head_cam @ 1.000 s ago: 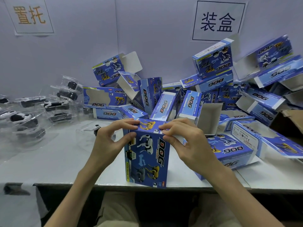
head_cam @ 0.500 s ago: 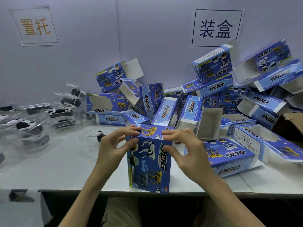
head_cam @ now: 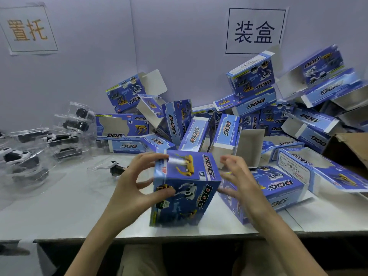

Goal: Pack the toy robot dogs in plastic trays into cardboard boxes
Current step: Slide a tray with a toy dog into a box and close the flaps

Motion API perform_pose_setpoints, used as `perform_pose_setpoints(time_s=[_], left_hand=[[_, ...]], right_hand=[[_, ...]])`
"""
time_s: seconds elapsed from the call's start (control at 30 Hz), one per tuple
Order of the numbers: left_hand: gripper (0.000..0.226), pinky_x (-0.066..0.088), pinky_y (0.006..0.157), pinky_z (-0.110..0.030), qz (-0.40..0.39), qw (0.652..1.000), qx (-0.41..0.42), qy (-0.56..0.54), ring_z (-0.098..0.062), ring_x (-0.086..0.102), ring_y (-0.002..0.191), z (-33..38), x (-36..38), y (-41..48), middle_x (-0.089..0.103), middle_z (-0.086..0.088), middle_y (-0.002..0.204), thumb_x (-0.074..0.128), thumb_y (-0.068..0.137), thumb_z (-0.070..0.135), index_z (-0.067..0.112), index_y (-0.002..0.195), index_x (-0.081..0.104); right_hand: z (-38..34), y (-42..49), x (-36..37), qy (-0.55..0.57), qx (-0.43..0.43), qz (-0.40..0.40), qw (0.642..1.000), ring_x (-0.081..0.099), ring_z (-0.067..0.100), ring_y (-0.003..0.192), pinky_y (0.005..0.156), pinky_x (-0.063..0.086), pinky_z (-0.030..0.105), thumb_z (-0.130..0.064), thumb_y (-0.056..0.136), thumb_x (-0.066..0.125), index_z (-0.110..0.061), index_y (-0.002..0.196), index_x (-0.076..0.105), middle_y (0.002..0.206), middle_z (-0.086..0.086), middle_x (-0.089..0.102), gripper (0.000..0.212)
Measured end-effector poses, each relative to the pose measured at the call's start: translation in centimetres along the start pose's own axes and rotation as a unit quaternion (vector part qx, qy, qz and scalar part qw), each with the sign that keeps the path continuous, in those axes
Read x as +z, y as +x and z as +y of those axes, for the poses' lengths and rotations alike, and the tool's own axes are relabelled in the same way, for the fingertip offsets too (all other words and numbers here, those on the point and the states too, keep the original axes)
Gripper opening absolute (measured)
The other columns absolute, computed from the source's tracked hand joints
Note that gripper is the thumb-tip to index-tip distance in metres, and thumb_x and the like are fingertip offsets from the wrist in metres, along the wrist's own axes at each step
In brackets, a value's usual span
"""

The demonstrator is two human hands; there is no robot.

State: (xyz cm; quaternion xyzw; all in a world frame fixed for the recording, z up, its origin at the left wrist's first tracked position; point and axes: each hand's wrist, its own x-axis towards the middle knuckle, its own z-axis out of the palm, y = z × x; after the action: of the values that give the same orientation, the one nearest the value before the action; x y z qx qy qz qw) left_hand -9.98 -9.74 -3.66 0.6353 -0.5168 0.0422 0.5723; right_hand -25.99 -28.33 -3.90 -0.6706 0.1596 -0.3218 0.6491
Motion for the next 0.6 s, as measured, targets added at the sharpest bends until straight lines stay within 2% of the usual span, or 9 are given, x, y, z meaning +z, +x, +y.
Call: perform_pose_setpoints(time_s=[0.07, 0.1, 0.17, 0.2, 0.27, 0.33, 0.43, 0.53, 0.6], left_hand=[[0.060, 0.051, 0.092, -0.026, 0.014, 0.984, 0.129, 0.124, -0.009, 0.049, 0.129, 1.6, 1.0, -1.3, 0.048, 0.010, 0.138, 0.086, 0.068, 0.034, 0.046, 0.120, 0.058], [0.060, 0.050, 0.092, -0.023, 0.011, 0.964, 0.193, 0.183, -0.011, 0.048, 0.131, 2.3, 1.7, -2.0, 0.045, 0.006, 0.141, 0.083, 0.068, 0.030, 0.044, 0.120, 0.058], [0.051, 0.048, 0.095, -0.021, 0.008, 0.930, 0.279, 0.239, -0.019, 0.044, 0.135, 2.9, 3.0, -3.3, 0.043, -0.001, 0.143, 0.075, 0.073, 0.023, 0.037, 0.119, 0.059], [0.042, 0.046, 0.102, -0.024, 0.016, 0.921, 0.304, 0.243, -0.022, 0.043, 0.137, 2.9, 3.5, -3.8, 0.044, -0.004, 0.142, 0.070, 0.078, 0.024, 0.034, 0.117, 0.060], [0.020, 0.040, 0.111, -0.041, 0.036, 0.911, 0.340, 0.229, -0.028, 0.045, 0.135, 2.5, 4.5, -4.3, 0.046, -0.009, 0.135, 0.062, 0.091, 0.029, 0.028, 0.111, 0.060], [0.015, 0.037, 0.113, -0.049, 0.026, 0.912, 0.355, 0.205, -0.030, 0.045, 0.135, 2.0, 5.4, -4.7, 0.047, -0.009, 0.132, 0.053, 0.100, 0.037, 0.026, 0.107, 0.060], [0.018, 0.029, 0.119, -0.039, -0.039, 0.912, 0.359, 0.193, -0.025, 0.037, 0.143, 0.9, 6.4, -5.3, 0.042, -0.007, 0.148, 0.048, 0.101, 0.039, 0.031, 0.112, 0.061], [0.034, 0.027, 0.119, -0.027, -0.046, 0.918, 0.335, 0.206, -0.019, 0.033, 0.146, -1.2, 6.9, -5.6, 0.027, -0.002, 0.161, 0.050, 0.096, 0.047, 0.034, 0.127, 0.056], [0.050, 0.039, 0.111, -0.027, -0.067, 0.925, 0.281, 0.248, -0.023, 0.041, 0.142, -3.1, 7.2, -5.6, 0.023, -0.005, 0.163, 0.043, 0.095, 0.057, 0.030, 0.138, 0.047]], right_hand=[[-0.1, -0.2, -0.8, 0.031, 0.128, -0.049, 0.990, 0.072, 0.032, 0.099, 0.066, 0.062, 0.044, -0.072, 0.071, 0.048, -0.026, 0.118, 0.060, 0.126, 0.005, 0.064, 0.067], [-0.2, -0.5, -1.0, 0.039, 0.167, -0.105, 0.979, 0.072, 0.039, 0.093, 0.062, 0.061, 0.045, -0.076, 0.075, 0.046, -0.027, 0.121, 0.062, 0.122, 0.011, 0.068, 0.069], [-0.2, -1.3, -1.9, 0.066, 0.190, -0.205, 0.958, 0.072, 0.042, 0.086, 0.056, 0.058, 0.036, -0.082, 0.085, 0.040, -0.030, 0.127, 0.064, 0.117, 0.020, 0.070, 0.071], [-0.2, -1.7, -2.4, 0.083, 0.186, -0.226, 0.953, 0.071, 0.039, 0.082, 0.054, 0.057, 0.033, -0.080, 0.086, 0.038, -0.030, 0.131, 0.062, 0.116, 0.021, 0.070, 0.071], [-0.4, -2.5, -3.6, 0.107, 0.175, -0.229, 0.952, 0.071, 0.032, 0.080, 0.051, 0.055, 0.030, -0.075, 0.085, 0.042, -0.029, 0.134, 0.061, 0.116, 0.018, 0.070, 0.069], [-0.3, -3.3, -4.5, 0.120, 0.158, -0.205, 0.959, 0.071, 0.026, 0.079, 0.047, 0.054, 0.030, -0.066, 0.086, 0.050, -0.028, 0.133, 0.062, 0.117, 0.012, 0.070, 0.061], [1.0, -5.4, -5.8, 0.170, 0.174, -0.123, 0.962, 0.072, 0.028, 0.073, 0.043, 0.054, 0.032, -0.039, 0.078, 0.067, -0.015, 0.134, 0.062, 0.118, 0.017, 0.069, 0.061], [2.1, -8.6, -7.6, 0.210, 0.092, -0.027, 0.973, 0.070, 0.032, 0.077, 0.049, 0.055, 0.038, -0.047, 0.065, 0.076, -0.012, 0.131, 0.059, 0.115, 0.023, 0.069, 0.077], [2.5, -9.7, -9.5, 0.234, 0.022, 0.093, 0.967, 0.069, 0.031, 0.075, 0.051, 0.056, 0.038, -0.048, 0.071, 0.072, -0.006, 0.126, 0.058, 0.111, 0.025, 0.069, 0.071]])
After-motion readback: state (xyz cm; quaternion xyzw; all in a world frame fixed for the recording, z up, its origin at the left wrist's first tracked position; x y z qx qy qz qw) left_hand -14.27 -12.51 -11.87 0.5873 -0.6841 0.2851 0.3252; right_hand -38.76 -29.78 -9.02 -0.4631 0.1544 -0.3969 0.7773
